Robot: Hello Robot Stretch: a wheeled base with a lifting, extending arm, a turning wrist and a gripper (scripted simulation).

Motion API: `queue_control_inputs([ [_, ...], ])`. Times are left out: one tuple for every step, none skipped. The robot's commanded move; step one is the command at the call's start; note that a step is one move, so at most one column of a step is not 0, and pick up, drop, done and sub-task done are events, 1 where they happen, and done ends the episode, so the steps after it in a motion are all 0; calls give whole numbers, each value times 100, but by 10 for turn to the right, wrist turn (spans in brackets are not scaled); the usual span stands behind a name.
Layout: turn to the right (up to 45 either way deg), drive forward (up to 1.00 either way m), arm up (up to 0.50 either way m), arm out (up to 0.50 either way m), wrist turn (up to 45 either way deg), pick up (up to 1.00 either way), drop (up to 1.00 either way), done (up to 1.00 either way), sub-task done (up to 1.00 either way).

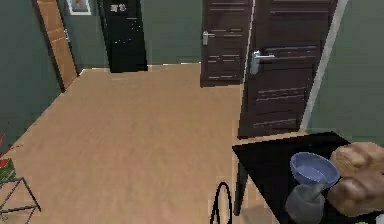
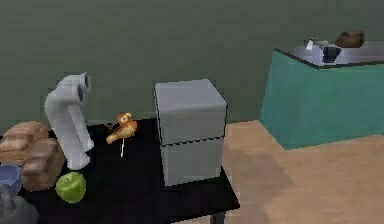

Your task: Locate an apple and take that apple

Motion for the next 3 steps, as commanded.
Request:
queue_control_inputs([
  [-330,0,0,0,0,0,0,0,0],
  [0,0,50,0,0,0,0,0,0],
  [0,0,30,0,0,0,0,0,0],
])
